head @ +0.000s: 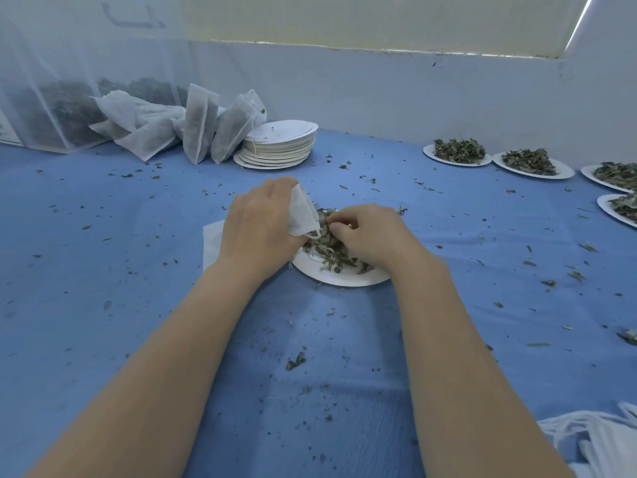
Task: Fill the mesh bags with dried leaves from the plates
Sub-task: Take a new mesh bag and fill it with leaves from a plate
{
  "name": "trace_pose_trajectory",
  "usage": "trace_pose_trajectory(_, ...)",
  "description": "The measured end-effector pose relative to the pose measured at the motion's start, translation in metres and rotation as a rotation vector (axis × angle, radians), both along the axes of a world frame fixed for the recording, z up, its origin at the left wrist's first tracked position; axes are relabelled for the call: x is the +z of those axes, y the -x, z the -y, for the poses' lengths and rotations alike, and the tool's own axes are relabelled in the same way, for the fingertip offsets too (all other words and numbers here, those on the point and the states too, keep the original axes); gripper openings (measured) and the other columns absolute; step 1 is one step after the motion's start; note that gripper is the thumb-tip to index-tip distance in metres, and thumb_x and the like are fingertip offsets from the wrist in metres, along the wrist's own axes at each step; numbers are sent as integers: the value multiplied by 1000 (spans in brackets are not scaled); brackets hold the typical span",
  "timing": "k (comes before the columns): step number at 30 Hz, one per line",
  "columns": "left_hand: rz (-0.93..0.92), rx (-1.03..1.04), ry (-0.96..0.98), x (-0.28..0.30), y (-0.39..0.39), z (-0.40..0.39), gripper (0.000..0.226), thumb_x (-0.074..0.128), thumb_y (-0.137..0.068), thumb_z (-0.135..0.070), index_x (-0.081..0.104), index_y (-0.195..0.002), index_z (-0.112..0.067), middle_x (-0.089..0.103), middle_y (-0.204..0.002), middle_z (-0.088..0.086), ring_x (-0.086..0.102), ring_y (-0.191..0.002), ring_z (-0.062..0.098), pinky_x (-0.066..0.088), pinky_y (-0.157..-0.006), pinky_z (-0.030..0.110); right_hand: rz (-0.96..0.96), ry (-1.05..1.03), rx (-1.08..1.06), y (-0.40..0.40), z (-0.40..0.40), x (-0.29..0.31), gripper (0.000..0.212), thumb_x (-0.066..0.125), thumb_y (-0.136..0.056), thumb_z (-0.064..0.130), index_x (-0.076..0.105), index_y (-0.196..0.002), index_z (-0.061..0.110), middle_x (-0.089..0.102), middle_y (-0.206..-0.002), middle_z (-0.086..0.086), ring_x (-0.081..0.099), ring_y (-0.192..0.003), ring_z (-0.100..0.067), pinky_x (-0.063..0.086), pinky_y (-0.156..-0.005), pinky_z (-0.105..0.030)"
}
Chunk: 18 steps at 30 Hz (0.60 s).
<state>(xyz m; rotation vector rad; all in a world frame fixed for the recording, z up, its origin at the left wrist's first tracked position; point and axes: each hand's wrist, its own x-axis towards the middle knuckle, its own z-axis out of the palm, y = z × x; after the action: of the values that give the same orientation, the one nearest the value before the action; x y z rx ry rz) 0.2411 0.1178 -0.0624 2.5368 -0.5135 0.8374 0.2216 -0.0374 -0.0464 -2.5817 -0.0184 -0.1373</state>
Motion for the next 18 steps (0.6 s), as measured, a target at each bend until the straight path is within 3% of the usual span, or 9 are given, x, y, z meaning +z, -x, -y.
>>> trace_pose_trajectory(2, -13, 4, 23, 0, -1, -1, 50, 69, -74, -20, 53, -119, -5, 59, -112, 14, 53, -102, 35, 33, -86, 40, 62, -54, -25, 1, 6, 4, 26, 52, -90, 26, 66, -110, 34, 65, -104, 9, 56, -105, -14, 43, -97, -35)
trace_pose_trajectory(4, -24, 7, 47, 0, -1, -1, 51, 69, -74, -20, 53, -120, -6, 58, -114, 14, 52, -103, 35, 34, -87, 40, 62, -59, -57, 1, 10, 6, 31, 56, -87, 32, 61, -118, 34, 61, -116, 8, 54, -108, -13, 44, -93, -30)
trace_pose_trajectory(7, -29, 7, 39, 0, -1, -2, 51, 70, -75, -22, 52, -120, -7, 58, -115, 13, 52, -104, 34, 33, -87, 39, -110, 97, -126, 0, 11, 6, 49, 59, -82, 45, 54, -127, 25, 45, -132, -4, 42, -123, -25, 37, -87, -32)
trace_pose_trajectory(11, -28, -2, 32, 0, 0, -1, 50, 69, -77, -24, 51, -121, -7, 57, -116, 12, 51, -105, 34, 32, -88, 38, -106, 120, -111, -1, 10, 4, 42, 61, -85, 39, 64, -114, 9, 60, -117, -9, 54, -107, -23, 43, -80, -30)
trace_pose_trajectory(15, -24, -9, 31, 0, 0, -1, 48, 67, -77, -23, 51, -119, -6, 57, -114, 13, 51, -103, 34, 32, -87, 39, -51, 77, -90, -1, 9, 3, 25, 66, -85, 28, 70, -107, 18, 70, -102, -4, 58, -90, -14, 43, -72, -20)
trace_pose_trajectory(18, -22, -18, 18, -2, 0, 0, 48, 68, -77, -23, 52, -119, -6, 57, -112, 14, 52, -101, 35, 34, -87, 41, -15, 14, -106, -1, 8, 0, 16, 67, -84, 23, 74, -97, 20, 71, -92, -5, 61, -84, -15, 44, -67, -21)
